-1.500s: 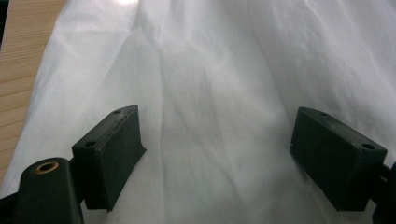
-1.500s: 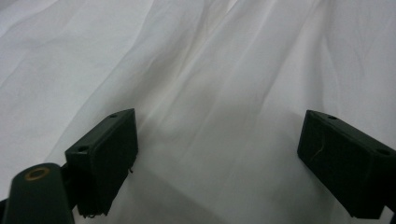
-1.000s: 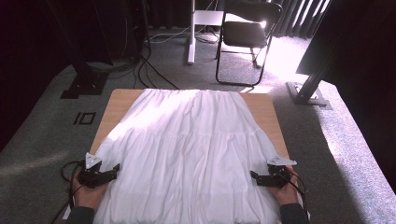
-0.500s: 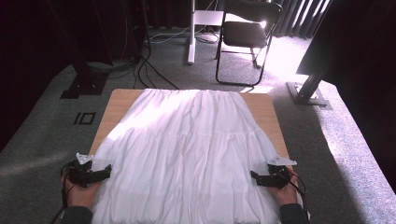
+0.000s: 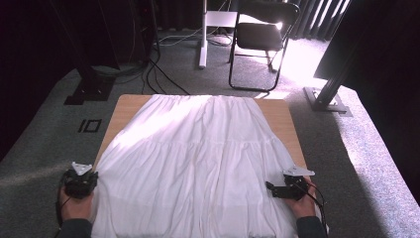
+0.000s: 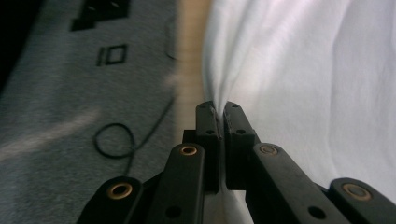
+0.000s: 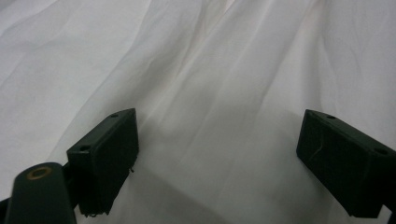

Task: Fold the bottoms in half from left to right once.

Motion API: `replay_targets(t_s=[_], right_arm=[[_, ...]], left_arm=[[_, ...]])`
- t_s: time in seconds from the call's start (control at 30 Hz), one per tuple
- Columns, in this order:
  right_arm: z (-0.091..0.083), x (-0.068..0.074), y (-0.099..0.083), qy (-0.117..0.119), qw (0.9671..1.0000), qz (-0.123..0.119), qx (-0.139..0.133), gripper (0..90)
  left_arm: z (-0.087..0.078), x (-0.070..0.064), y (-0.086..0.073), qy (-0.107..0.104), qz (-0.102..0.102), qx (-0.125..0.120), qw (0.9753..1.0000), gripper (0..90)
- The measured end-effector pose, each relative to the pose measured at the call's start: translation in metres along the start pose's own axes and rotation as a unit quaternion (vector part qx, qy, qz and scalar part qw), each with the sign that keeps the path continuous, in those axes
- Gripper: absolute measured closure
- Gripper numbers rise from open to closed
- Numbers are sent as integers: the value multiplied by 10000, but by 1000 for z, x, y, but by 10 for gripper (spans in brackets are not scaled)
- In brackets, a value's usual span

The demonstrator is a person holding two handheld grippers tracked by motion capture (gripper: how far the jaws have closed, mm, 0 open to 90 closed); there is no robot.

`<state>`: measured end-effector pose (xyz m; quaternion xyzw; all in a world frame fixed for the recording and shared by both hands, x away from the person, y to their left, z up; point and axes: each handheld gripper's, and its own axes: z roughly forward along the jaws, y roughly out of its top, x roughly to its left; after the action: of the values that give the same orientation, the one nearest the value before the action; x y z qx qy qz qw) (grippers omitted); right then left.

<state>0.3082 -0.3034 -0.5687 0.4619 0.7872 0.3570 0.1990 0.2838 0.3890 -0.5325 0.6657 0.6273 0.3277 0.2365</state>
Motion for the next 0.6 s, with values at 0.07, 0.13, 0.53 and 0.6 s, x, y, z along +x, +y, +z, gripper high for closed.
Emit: replay_targets(t_s=[0.07,0.13,0.53,0.6], right_arm=[[0,1,0,-28,10000,29,-2,120],[0,1,0,-47,10000,44,-5,120],[9,-3,9,-86,9999,80,-10,130],[9,-3,9,-87,9999,77,-9,130]], left_arm=[[-5,15,1,154,-133,-60,9998,883],[-11,31,1,405,-147,-60,9991,883],[-46,50,6,738,-174,-399,9963,882],[-55,40,14,508,-52,-623,9968,881]])
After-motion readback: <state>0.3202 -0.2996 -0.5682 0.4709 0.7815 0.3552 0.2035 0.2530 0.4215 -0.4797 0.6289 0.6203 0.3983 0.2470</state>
